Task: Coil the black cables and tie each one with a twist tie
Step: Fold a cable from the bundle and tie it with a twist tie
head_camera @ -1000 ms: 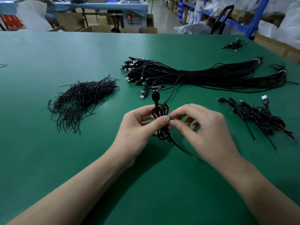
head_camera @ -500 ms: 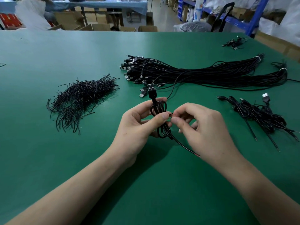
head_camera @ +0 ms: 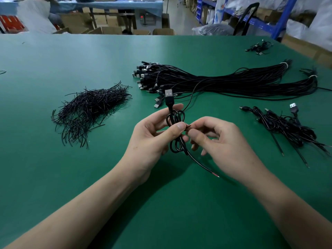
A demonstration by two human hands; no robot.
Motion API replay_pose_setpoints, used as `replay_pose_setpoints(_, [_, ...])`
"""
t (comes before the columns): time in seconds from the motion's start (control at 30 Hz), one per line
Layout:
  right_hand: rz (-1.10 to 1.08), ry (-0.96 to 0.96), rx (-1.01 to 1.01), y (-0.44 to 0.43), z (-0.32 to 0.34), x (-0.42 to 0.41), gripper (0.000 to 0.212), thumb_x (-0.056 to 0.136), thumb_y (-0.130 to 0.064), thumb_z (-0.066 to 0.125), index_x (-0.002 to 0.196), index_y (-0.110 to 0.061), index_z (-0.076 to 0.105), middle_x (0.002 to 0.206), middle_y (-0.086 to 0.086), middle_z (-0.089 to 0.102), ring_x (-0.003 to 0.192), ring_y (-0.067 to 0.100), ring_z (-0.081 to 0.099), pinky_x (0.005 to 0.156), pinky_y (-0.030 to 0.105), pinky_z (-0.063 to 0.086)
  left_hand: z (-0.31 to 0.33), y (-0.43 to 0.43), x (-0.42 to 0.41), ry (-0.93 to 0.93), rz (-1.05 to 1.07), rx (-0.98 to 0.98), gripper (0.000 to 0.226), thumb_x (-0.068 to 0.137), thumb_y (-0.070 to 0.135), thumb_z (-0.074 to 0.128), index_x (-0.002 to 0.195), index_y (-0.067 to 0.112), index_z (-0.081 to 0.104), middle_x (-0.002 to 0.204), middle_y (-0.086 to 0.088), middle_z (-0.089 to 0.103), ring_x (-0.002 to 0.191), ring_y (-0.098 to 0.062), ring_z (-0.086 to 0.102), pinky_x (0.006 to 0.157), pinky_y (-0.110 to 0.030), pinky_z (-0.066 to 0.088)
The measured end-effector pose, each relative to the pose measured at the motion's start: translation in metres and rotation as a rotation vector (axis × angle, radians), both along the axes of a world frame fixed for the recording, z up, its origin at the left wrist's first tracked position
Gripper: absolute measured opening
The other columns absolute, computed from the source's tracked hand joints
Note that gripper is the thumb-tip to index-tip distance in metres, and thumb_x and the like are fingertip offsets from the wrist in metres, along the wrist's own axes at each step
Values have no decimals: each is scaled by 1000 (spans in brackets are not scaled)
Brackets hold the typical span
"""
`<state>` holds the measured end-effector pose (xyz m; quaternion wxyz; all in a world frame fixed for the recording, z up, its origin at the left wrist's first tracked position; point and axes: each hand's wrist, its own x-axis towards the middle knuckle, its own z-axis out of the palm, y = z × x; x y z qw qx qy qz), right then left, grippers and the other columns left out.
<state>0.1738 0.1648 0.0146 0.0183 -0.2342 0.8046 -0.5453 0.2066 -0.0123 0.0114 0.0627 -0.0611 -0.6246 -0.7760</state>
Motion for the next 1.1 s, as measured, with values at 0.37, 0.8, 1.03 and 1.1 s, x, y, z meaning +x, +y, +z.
replay_pose_setpoints(0.37, [9,48,-136,-12,-6,6,33,90,-61,57,87,-29,60,76,-13,65,62,1,52,56,37,42,1,2,1,7,-10,-6,52,86,26,72,134,41,60,99,1,76,60,-3,49,43,-18,30])
replay_pose_setpoints(0.8, [-93,206,-166,-21,-5,14,31,103,-32,50,75,-20,53,66,-15,56,61,1,53,56,18,36,4,7,4,66,-57,93,65,83,6,68,144,19,52,95,2,73,50,4,58,53,-1,41])
replay_pose_setpoints(1.03, [-14,-17,-396,-23,-5,11,31,102,-26,51,72,-19,54,71,-17,62,57,-1,46,55,10,35,8,6,3,84,-74,134,57,83,10,71,138,20,57,93,6,75,56,5,61,56,-2,43])
replay_pose_setpoints(1.1, [-25,-49,-395,-22,-6,11,31,101,-31,51,70,-26,54,69,-16,58,59,9,39,55,16,33,7,5,2,59,-77,94,53,84,12,74,134,29,63,95,6,76,59,-2,57,53,-5,38])
